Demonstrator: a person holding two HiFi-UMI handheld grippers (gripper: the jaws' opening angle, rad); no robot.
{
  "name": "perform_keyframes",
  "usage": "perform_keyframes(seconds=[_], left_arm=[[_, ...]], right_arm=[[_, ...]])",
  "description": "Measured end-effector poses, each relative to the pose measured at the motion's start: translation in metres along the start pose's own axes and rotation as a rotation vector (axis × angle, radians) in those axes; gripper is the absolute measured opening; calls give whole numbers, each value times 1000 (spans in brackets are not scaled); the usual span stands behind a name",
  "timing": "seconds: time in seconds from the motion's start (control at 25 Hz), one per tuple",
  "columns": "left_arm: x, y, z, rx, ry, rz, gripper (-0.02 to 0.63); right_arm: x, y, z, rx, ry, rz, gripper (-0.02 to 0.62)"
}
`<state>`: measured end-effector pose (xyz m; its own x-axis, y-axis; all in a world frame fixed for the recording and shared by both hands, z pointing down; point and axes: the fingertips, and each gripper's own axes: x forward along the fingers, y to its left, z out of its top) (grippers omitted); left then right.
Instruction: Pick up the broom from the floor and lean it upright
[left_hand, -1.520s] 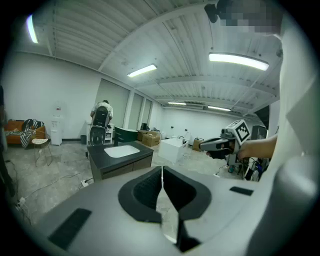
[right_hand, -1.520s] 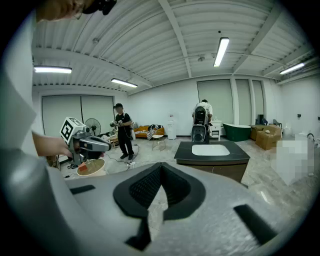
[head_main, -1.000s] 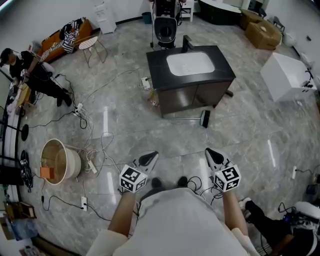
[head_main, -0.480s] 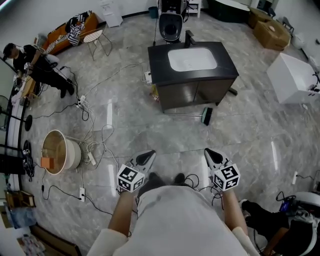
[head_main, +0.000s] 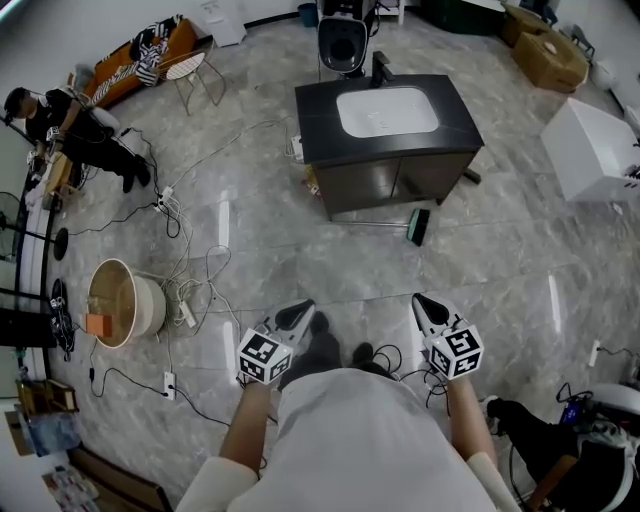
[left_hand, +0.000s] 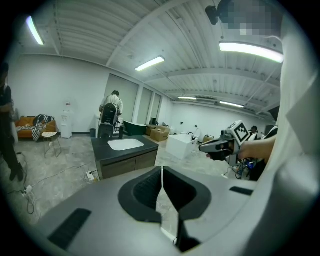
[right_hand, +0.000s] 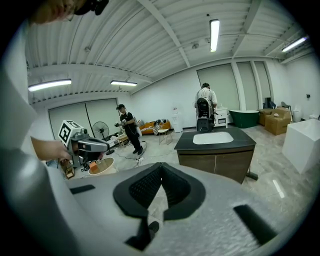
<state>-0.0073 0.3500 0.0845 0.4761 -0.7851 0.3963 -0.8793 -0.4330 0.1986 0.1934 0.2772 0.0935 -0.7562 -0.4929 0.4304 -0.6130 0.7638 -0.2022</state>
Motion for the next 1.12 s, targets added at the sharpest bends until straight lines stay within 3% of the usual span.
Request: perform_keyframes(seconds=[0.28,0.64,1.12], left_arm=[[27,49,9,-2,10,-50,12],[62,142,22,16,12,-157,12],[104,232,4,23,65,-251,12]], right_arm=[[39,-15,13,15,29,-52,0],[121,-19,35,9,94,-108,0],[207,-26,45,54,138,-194,0]])
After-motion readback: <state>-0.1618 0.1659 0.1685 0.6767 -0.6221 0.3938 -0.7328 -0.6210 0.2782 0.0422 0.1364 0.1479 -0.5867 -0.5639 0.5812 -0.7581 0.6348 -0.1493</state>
